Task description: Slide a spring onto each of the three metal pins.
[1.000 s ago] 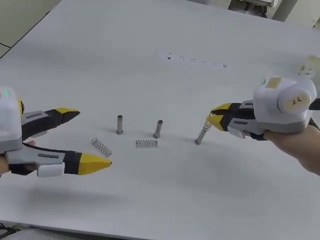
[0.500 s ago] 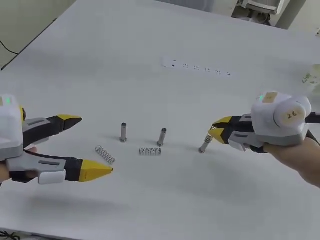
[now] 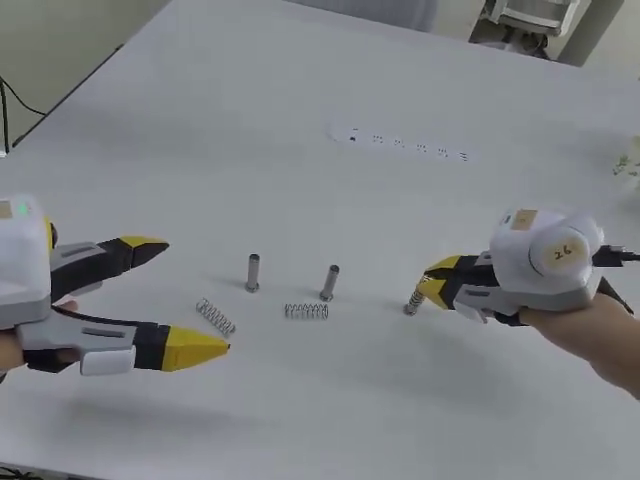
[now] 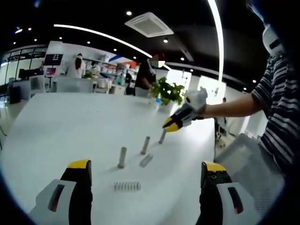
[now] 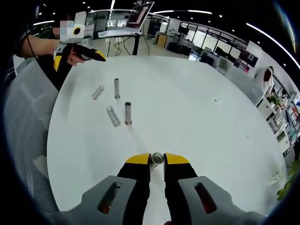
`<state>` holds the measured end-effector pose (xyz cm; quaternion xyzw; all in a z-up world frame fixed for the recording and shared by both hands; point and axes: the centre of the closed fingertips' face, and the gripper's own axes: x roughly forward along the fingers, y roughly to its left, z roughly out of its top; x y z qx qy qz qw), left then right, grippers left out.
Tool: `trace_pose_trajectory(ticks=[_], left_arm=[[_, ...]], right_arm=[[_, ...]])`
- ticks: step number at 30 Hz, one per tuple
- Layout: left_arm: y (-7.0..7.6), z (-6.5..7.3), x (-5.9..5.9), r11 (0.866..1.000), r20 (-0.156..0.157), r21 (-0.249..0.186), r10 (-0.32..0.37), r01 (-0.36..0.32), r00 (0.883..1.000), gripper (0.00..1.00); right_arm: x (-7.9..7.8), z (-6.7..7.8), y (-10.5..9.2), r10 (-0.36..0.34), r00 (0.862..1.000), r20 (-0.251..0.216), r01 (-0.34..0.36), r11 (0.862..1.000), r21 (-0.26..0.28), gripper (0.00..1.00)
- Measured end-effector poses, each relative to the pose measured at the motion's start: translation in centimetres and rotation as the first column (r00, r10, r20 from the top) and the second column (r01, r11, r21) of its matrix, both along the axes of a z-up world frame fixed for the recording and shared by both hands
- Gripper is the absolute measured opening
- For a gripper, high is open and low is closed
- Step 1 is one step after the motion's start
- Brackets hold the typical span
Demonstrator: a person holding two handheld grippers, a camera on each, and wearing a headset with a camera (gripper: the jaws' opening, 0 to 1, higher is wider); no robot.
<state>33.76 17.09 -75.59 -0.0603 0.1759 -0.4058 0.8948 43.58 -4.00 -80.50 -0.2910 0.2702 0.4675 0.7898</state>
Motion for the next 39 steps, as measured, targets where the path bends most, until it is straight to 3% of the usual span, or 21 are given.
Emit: trace_pose_trajectory(ticks=[13, 23, 30, 39], left_arm=[[-0.2, 0.1, 0.0, 1.000, 0.006, 0.002, -0.006, 0.006, 1.000, 0.93], [-0.5, 0.0, -0.2, 1.000, 0.002, -0.004, -0.008, 0.008, 1.000, 0.92], [-0.5, 0.0, -0.2, 1.000, 0.001, -0.003, -0.008, 0.008, 1.000, 0.92], [-0.5, -0.1, -0.2, 1.000, -0.003, -0.003, -0.004, 0.004, 1.000, 0.93]], right_arm=[[-0.3, -1.4, -0.3, 0.009, 1.000, -0.022, -0.010, 0.999, -0.038, 0.08], [-0.4, -1.2, -0.3, -0.005, 0.999, -0.033, 0.004, 1.000, -0.027, 0.10], [-0.4, -1.1, -0.2, -0.021, 0.999, -0.039, 0.021, 1.000, -0.001, 0.15], [-0.4, -0.2, -0.3, -0.078, 0.995, -0.068, 0.084, 0.993, 0.082, 0.19]])
